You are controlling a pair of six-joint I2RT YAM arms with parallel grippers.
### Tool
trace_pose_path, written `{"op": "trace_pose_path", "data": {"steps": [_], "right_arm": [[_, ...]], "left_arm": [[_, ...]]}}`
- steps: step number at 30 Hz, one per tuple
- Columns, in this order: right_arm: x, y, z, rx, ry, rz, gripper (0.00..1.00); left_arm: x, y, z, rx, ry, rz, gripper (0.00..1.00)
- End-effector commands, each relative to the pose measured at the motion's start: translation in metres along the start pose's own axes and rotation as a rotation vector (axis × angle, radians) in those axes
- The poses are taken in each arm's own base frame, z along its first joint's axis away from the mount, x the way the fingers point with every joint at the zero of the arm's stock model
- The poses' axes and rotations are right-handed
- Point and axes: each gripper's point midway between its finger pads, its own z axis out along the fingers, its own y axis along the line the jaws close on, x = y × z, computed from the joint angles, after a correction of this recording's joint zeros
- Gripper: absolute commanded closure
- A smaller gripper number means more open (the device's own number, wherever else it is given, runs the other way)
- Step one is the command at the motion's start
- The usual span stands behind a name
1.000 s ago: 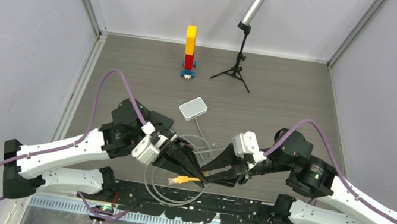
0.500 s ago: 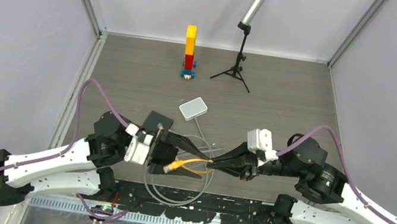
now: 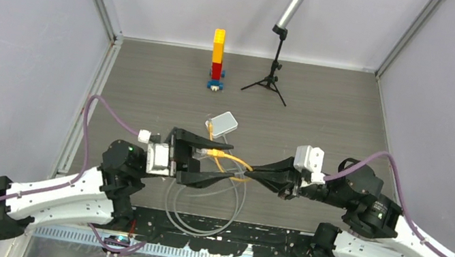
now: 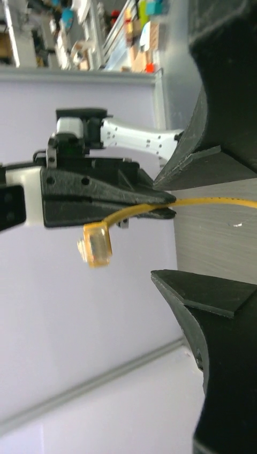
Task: Insert the plug into the switch port
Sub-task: Pick up the connector from the center of the board.
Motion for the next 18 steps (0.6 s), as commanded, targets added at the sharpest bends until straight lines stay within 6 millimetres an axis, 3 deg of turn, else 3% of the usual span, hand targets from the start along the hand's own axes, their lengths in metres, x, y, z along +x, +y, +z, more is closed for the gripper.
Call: {"op": "trace_pose_path", "data": {"steps": [1, 6, 10, 18], "right_arm": [[-0.012, -0.015, -0.005, 0.063, -0.019, -0.107, 0.99], [-0.011, -0.013, -0.009, 0.049, 0.008, -0.145, 0.99], [-0.011, -0.015, -0.013, 0.064, -0.006, -0.153, 1.0], [-0.014, -0.013, -0.019, 0.068, -0.022, -0.143, 1.0]], "left_arm": [[-0.038, 0.036, -0.014, -0.238, -0.18, -0.02, 0.42], [-0.051, 0.028, -0.017, -0.2, -0.241, -0.011, 0.45], [-0.063, 0.021, -0.016, -0.163, -0.282, -0.013, 0.54], [-0.067, 0.013, -0.012, -0.111, -0.286, -0.021, 0.65]]}}
